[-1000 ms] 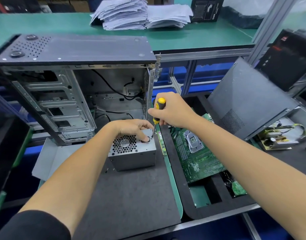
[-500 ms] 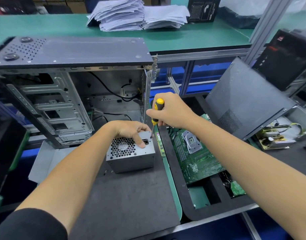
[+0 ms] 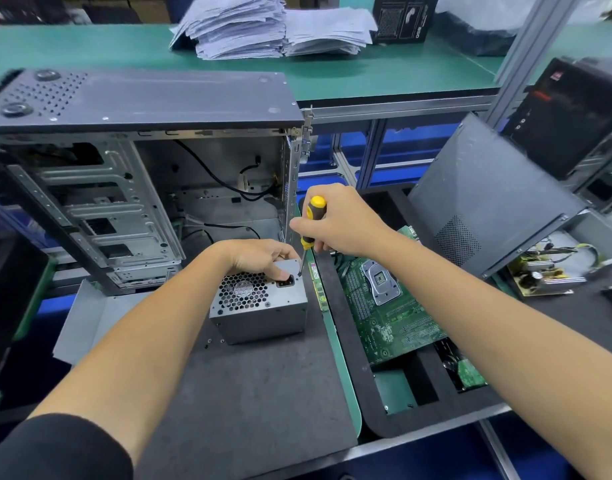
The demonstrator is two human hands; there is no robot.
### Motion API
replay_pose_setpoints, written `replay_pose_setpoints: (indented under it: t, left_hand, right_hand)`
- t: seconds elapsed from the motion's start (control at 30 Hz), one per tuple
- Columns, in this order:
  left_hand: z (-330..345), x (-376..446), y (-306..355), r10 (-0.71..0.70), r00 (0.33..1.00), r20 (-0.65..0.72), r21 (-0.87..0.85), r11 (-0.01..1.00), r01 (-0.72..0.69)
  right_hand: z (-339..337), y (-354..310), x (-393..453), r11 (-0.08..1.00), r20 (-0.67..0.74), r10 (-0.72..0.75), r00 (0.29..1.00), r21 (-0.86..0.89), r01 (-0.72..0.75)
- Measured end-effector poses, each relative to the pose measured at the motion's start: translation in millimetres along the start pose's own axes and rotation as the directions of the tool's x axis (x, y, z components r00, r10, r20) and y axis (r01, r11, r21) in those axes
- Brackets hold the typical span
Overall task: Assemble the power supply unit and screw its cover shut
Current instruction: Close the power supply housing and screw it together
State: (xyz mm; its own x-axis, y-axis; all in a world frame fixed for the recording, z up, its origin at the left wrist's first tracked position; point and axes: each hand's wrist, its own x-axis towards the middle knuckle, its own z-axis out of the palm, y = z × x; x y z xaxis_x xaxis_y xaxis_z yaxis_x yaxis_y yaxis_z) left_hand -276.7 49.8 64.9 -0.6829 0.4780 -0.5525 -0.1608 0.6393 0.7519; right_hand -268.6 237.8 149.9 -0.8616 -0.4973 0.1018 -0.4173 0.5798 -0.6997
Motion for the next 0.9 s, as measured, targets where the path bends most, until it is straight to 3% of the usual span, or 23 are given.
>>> replay_pose_setpoints:
  t: [0.43,0.7,0.9]
  left_hand:
    - [0,1,10,-0.003,1.000,0.024,0.123,0.992,0.000]
    - [-5,0,14,-0.022,0.990,0.142,0.044,0.999,0.016]
    - [-7,3,18,-0.061,0.970,0.235,0.078,0.996,0.044]
  right_hand:
    - [3,-1,-2,1.000,-0.001,-0.014,1.000,-0.011,0.014]
    - [3,-7,-4,0.999,-0.003,-0.030,1.000,-0.044,0.029]
    - [1,-5,-11,1.000,0.010,-0.010,1.000,-0.019,0.010]
